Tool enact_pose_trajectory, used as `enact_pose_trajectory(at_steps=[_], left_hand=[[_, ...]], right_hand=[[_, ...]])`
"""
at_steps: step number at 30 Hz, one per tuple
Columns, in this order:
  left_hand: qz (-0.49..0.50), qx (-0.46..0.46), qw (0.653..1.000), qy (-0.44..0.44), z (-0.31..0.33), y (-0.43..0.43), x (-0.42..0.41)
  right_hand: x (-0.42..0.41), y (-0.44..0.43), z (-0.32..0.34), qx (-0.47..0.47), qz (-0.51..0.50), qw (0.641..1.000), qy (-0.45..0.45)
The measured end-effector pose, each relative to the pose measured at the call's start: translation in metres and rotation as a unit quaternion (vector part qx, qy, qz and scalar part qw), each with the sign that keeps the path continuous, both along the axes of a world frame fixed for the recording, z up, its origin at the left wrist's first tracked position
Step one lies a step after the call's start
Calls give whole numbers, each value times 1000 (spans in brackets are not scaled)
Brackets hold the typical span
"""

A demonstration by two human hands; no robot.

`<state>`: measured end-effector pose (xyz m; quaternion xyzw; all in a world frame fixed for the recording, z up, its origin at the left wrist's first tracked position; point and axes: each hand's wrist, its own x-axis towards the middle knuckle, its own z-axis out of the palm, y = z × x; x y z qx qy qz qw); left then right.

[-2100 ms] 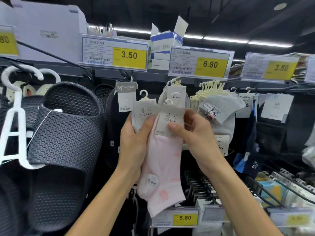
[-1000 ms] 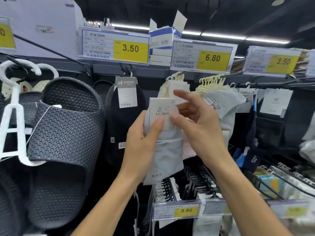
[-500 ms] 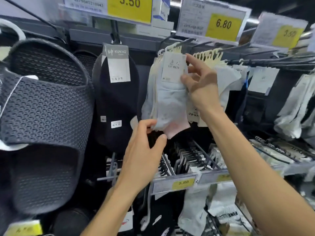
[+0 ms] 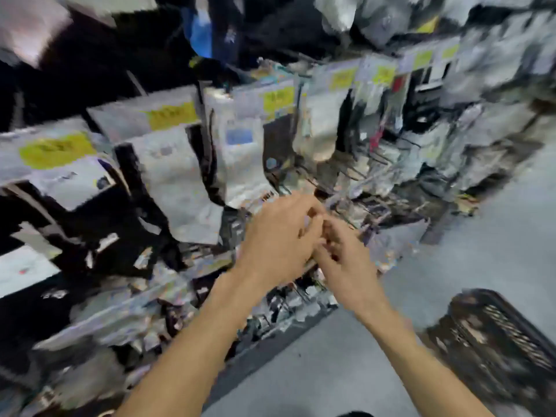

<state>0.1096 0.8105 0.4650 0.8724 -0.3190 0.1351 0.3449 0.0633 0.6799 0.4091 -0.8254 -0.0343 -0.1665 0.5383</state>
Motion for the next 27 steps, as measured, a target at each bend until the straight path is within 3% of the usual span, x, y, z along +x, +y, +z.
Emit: enact_pose_trajectory(at_steps=[3,5,10,12,14,20,27], left_hand=[[-16,89,981,173,-98,-83,-6],[-18,161,955,248,-171,-132,-27],[-58,357,834,417,-318,-196,-112],[-77,420,794,433,-348,-206,-146],[-109,445,777,431,-358,-225,-167],[-187,424,787,408,-354,-342,-148],[-235,454,754,412,-389,-505,-100]], right_hand=[[-68,-107,-109,-2,-84,977,198],[-127,-177,-172,-24,-110,935,335],[-268,-298,-251,41,-214,827,519],[-310,-324,-259,79,-243,794,552],[-339,-345,-268,101,-269,774,565],[-343,-404,-298,198,-320,728,573],[-285,-504,-332,307,-350,703,538]])
